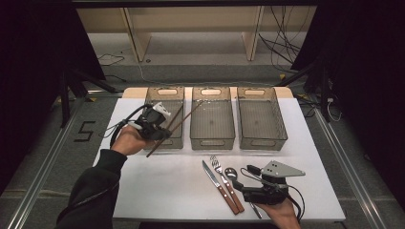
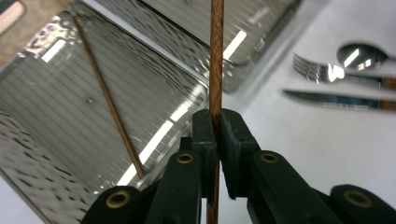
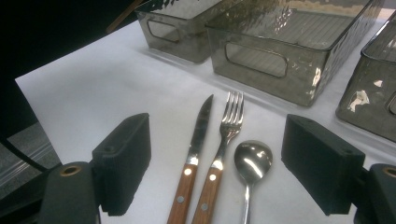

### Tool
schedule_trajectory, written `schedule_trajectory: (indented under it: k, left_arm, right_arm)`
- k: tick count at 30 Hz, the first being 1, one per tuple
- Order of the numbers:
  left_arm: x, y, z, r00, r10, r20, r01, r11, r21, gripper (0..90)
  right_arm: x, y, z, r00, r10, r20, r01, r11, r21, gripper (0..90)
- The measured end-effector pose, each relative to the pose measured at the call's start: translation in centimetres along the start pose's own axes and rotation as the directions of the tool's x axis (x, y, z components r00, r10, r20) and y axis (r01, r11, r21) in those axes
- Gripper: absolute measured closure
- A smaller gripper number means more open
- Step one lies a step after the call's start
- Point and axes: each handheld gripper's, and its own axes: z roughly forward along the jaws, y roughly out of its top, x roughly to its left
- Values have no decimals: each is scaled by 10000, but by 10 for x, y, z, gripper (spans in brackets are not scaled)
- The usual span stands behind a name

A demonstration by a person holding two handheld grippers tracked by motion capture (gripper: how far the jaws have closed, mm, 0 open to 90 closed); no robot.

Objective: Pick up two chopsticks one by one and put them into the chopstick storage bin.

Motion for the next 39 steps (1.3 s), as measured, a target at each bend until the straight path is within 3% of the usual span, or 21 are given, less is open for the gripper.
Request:
schedule_trajectory:
  k: [5,9,15,19,21,25,30,34,36,39]
  left_arm:
    - [23,8,-7,9958,-897,-160,888,9947,-511,846]
    - [40,13,-12,9884,-1506,-194,1482,9847,-913,846]
    - [57,21,-13,9780,-2056,-346,2011,9740,-1047,846]
    - [64,27,-12,9741,-2193,-547,2108,9687,-1309,845]
    - [68,29,-11,9691,-2422,-469,2334,9618,-1427,846]
    - [73,32,-7,9652,-2533,-651,2413,9584,-1524,846]
    - [79,34,3,9637,-2531,-849,2398,9604,-1416,846]
    - [85,34,13,9551,-2752,-1097,2612,9570,-1265,846]
    - [87,33,17,9492,-2933,-1142,2778,9513,-1336,845]
    - [89,30,23,9464,-3007,-1180,2856,9496,-1287,845]
  right_arm:
    - [0,0,0,10000,-5,7,5,10000,-12,247]
    - [0,0,0,10000,-2,-5,2,10000,-4,247]
    - [0,0,0,10000,-2,-11,2,10000,10,247]
    - [0,0,0,10000,-17,-11,17,10000,-15,247]
    - [0,0,0,10000,-8,-13,8,10000,-11,247]
    - [0,0,-1,10000,-33,-7,33,10000,-38,247]
    - [0,0,-1,10000,-15,-22,15,10000,-41,247]
    - [0,0,-1,10000,-38,-22,38,10000,-17,247]
    - [0,0,-1,10000,-34,-19,33,10000,-24,247]
    - [-1,-1,-2,10000,-2,-13,2,10000,-58,247]
